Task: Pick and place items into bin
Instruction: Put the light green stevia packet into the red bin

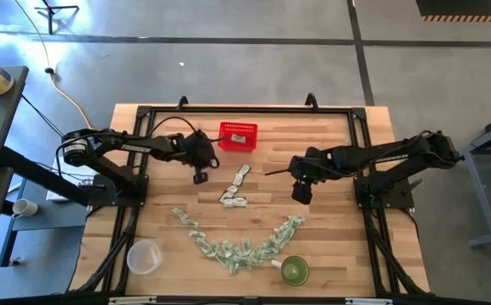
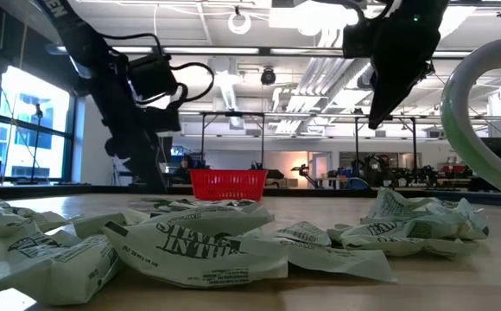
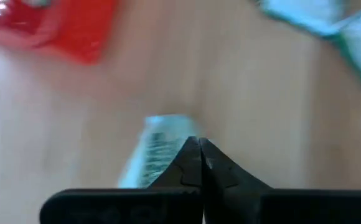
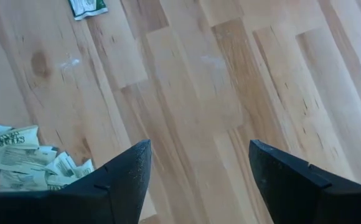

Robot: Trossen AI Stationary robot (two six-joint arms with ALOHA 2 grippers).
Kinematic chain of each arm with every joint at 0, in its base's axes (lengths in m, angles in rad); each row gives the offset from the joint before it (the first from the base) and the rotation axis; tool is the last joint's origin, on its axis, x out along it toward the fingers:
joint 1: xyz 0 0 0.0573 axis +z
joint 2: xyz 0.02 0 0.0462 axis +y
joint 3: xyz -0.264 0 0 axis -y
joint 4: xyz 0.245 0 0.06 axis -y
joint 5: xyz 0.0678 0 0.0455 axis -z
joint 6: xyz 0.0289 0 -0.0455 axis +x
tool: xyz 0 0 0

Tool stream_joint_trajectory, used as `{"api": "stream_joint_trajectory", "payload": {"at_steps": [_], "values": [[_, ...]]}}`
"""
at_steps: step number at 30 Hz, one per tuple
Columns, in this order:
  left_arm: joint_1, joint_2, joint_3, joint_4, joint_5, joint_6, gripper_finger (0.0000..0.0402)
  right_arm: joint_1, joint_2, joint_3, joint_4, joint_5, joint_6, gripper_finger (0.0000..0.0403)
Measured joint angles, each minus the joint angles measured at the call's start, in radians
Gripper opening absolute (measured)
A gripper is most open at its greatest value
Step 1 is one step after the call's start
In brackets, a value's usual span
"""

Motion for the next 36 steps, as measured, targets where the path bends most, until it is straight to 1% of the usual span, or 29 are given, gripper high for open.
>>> {"api": "stream_joint_trajectory", "payload": {"at_steps": [1,2,6,9,10,12,14,16,18,24,26,30,33,36], "values": [[-0.002,0.000,0.000,-0.002,0.004,-0.009,0.0040,0.000,0.000,0.000,0.000,0.002,-0.002,0.0260],[-0.007,0.000,0.000,-0.007,-0.011,-0.021,0.0064,0.000,0.000,0.000,-0.001,0.009,-0.004,0.0261],[-0.027,0.000,0.000,-0.022,-0.153,-0.024,0.0194,0.000,0.000,0.000,-0.002,0.025,-0.004,0.0260],[-0.032,0.000,0.000,-0.026,-0.170,-0.006,0.0285,0.000,0.000,0.000,-0.008,0.025,-0.004,0.0259],[-0.032,0.000,0.000,-0.025,-0.163,0.005,0.0308,0.000,0.000,0.000,-0.011,0.023,-0.004,0.0260],[-0.032,0.000,0.000,-0.021,-0.137,0.030,0.0338,0.000,0.000,0.000,-0.015,0.022,0.000,0.0261],[-0.031,0.012,0.000,-0.005,-0.099,0.080,0.0347,0.000,0.000,0.000,-0.016,0.021,0.006,0.0261],[-0.031,0.035,0.000,0.001,-0.079,0.136,0.0341,0.000,0.000,0.000,-0.015,0.023,0.018,0.0259],[-0.031,0.059,0.003,0.013,-0.070,0.176,0.0321,0.000,0.000,0.001,-0.015,0.025,0.040,0.0260],[-0.031,0.080,0.003,0.013,-0.042,0.156,0.0241,0.002,0.000,0.001,-0.015,0.022,0.128,0.0261],[-0.025,0.081,0.002,0.011,-0.033,0.170,0.0215,0.006,0.000,0.001,-0.012,0.026,0.151,0.0259],[0.001,0.098,0.002,0.015,0.008,0.184,0.0164,0.020,0.000,0.001,-0.003,0.067,0.180,0.0261],[0.021,0.103,0.004,0.023,0.002,0.183,0.0126,0.029,0.000,0.001,0.000,0.092,0.197,0.0261],[0.012,0.088,0.009,0.021,-0.022,0.153,0.0085,0.034,0.000,0.001,0.000,0.105,0.210,0.0259]]}}
